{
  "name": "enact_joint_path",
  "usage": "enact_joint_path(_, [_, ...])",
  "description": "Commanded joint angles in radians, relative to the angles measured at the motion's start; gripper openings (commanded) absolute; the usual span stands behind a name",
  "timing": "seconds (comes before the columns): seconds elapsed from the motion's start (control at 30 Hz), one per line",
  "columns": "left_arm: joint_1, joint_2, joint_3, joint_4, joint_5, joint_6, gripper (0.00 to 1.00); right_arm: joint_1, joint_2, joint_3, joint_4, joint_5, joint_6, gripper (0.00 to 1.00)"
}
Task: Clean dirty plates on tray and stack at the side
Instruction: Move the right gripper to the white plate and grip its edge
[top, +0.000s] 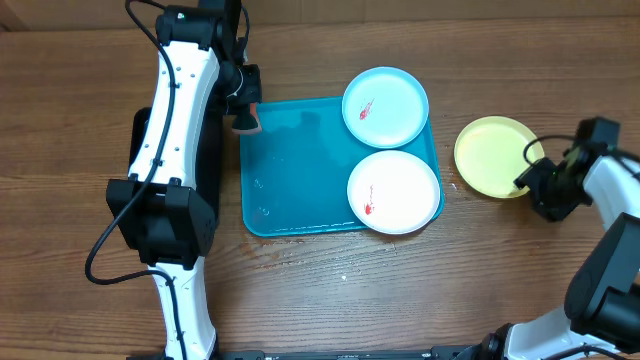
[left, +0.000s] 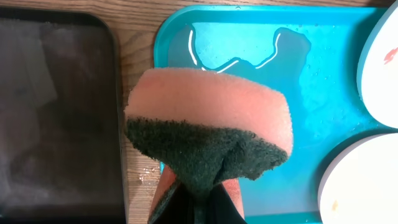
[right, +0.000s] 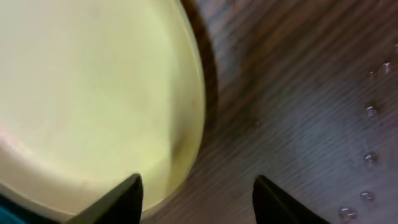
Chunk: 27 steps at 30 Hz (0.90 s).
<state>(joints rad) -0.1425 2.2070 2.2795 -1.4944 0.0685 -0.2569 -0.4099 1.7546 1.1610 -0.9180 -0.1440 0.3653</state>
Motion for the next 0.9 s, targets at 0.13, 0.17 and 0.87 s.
enact_joint_path(0.13, [-0.005,-0.009,0.011,0.004,0.01,-0.012,0.04,0.059,-0.089,0.217,-0.206,-0.225,-0.163,0.59])
enact_joint_path(0.17, [-0.005,-0.009,0.011,0.003,0.01,-0.012,0.04,0.075,-0.089,0.216,-0.223,-0.23,-0.174,0.59])
enact_joint_path(0.87, [-0.017,-0.009,0.011,0.003,0.01,-0.009,0.04,0.495,-0.051,-0.151,0.105,-0.025,-0.182,0.38])
